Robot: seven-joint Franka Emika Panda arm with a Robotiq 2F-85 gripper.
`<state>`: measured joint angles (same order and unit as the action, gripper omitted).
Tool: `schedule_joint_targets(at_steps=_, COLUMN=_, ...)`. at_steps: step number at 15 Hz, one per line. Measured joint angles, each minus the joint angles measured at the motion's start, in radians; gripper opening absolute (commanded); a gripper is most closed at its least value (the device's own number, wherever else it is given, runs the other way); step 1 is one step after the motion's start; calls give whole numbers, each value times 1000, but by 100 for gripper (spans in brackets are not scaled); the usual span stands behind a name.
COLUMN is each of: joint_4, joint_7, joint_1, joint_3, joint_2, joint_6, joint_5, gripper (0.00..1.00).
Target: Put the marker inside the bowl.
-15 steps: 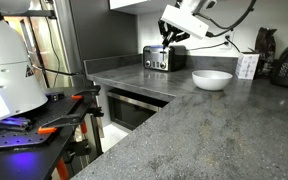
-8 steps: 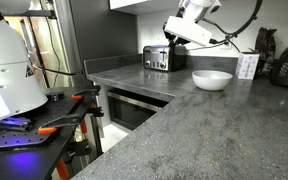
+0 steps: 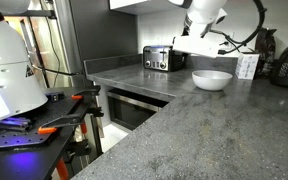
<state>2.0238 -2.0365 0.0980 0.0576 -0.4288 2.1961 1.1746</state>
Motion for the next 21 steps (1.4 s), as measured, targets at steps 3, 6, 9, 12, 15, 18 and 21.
schedule_joint_targets(at_steps=3, joint_4=-63, joint_7=0, joint_1=-30, joint_3=1, joint_2=-50, joint_6=46, joint_5=3, gripper=4)
schedule_joint_targets(at_steps=6, joint_4=-139, joint_7=0, joint_1=-44, joint_3=0, joint_2=-112, joint_6=103, joint_5=-9, gripper=40)
schedule_joint_targets(at_steps=9, joint_4=-190, joint_7=0, joint_1=-45, joint_3=-1, joint_2=-160, joint_6=176, joint_5=-21, gripper=55)
schedule_joint_targets(at_steps=12, joint_4=-206, joint_7=0, joint_1=-48, joint_3=4, joint_2=-174, joint_6=233, joint_5=-38, gripper=77)
schedule_joint_targets(at_steps=15, joint_4=-202, joint_7=12, joint_1=-62, joint_3=10, joint_2=-171, joint_6=273, joint_5=-77, gripper=99)
schedule_joint_targets(at_steps=18, joint_4=-159, joint_7=178, joint_1=-97, joint_3=8, joint_2=-150, joint_6=330, joint_5=-187, gripper=100)
schedule_joint_targets(at_steps=21, joint_4=-93, joint_7=445, joint_1=-134, joint_3=6, joint_2=-102, joint_6=378, joint_5=-323, gripper=100)
